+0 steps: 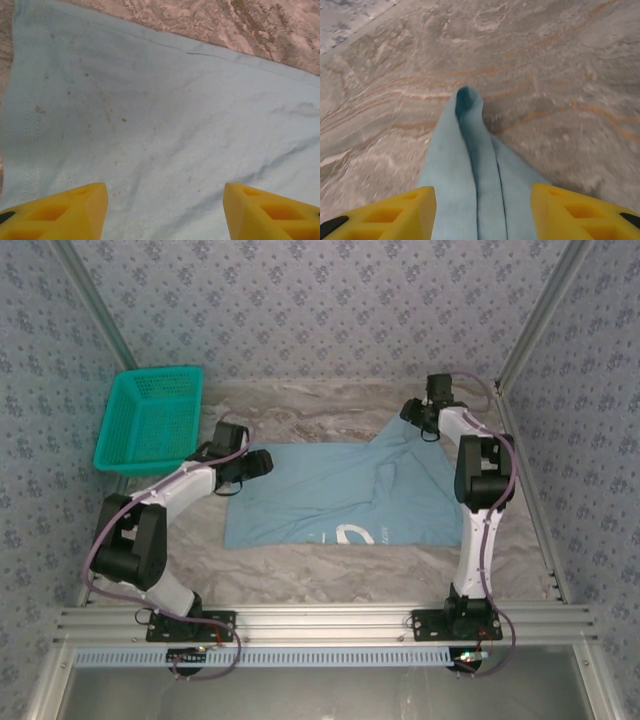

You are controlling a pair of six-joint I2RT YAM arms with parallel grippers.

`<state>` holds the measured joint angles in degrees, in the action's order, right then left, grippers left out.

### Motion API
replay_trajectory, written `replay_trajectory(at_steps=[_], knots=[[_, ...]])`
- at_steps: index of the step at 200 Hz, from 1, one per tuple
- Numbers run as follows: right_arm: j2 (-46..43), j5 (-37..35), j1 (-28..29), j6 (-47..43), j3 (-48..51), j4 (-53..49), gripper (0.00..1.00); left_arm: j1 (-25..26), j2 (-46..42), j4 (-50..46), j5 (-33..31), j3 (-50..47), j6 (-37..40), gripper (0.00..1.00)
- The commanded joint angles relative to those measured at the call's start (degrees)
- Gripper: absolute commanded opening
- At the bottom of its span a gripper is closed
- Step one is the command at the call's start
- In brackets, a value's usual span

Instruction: Fold the inside-out t-shirt

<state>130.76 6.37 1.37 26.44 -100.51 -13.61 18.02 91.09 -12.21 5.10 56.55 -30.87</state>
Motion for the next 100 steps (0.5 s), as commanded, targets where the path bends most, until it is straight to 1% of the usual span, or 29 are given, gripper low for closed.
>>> replay_trajectory(at_steps=[1,25,50,70,100], knots=[[4.1,-1.1,-0.3,4.0,-6.6,0.7,0.57,-0.4,0.7,-0.9,0.4,1.8,1.3,0.63],[8.6,-1.6,-0.1,5.4,-12.5,-1.4,0.56,-0.5,0.8,-0.9,0.9,1.8,1.5,0.62],[11.8,-1.6,0.2,5.6,-17.3,-3.4,0.53,-0.8,0.9,-1.3,1.3,1.8,1.7,0.62],[14.6,-1.7,0.3,5.2,-21.5,-6.1,0.48,-0.9,0.8,-1.3,1.6,1.8,1.8,0.62],[17.2,-0.3,0.3,5.8,-25.4,-7.6,0.31,-1.1,0.7,-1.5,1.8,1.7,1.9,0.62]])
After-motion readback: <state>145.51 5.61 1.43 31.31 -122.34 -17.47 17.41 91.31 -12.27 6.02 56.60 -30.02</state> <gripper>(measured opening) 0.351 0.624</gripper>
